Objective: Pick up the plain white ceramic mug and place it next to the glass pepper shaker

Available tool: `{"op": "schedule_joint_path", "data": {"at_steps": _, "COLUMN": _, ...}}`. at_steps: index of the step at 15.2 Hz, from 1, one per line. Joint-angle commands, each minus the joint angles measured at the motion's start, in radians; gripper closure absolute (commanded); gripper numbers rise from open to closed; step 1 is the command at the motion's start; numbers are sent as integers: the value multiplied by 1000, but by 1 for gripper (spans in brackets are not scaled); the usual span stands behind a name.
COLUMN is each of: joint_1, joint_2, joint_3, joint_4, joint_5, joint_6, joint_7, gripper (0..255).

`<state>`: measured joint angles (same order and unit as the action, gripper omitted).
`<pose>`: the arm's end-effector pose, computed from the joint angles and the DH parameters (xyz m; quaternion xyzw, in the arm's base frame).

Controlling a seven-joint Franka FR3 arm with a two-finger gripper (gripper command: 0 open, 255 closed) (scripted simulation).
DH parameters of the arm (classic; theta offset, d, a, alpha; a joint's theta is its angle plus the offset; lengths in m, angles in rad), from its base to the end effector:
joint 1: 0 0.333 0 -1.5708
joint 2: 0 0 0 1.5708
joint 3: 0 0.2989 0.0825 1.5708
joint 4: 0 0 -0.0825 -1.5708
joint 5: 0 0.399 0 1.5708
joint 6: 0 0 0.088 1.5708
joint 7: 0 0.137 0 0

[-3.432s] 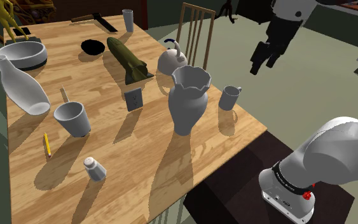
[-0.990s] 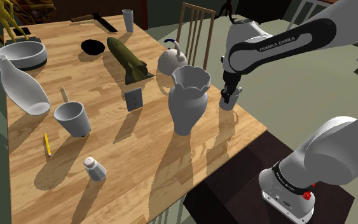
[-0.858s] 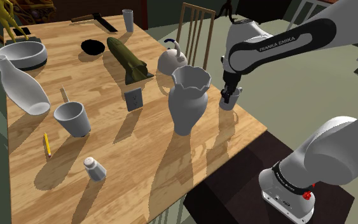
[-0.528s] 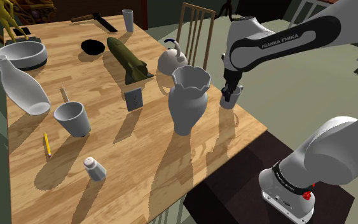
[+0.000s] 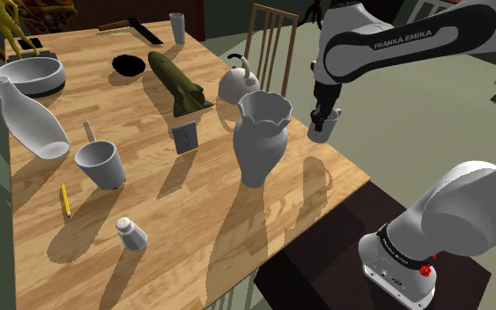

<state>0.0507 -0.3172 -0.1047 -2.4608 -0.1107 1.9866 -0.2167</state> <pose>0.4300 -0.0314 0.3462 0.9902 0.1110 -0.0823 0.0217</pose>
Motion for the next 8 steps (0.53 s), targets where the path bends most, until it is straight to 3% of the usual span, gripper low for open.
{"op": "schedule_joint_path", "data": {"at_steps": 1, "joint_1": -1, "joint_2": -14, "joint_3": 0, "joint_4": 15, "joint_5": 0, "joint_6": -29, "joint_7": -3, "gripper": 255}}
{"op": "schedule_joint_path", "data": {"at_steps": 8, "joint_1": 0, "joint_2": -48, "joint_3": 4, "joint_4": 82, "joint_5": 3, "joint_6": -130, "joint_7": -8, "gripper": 255}}
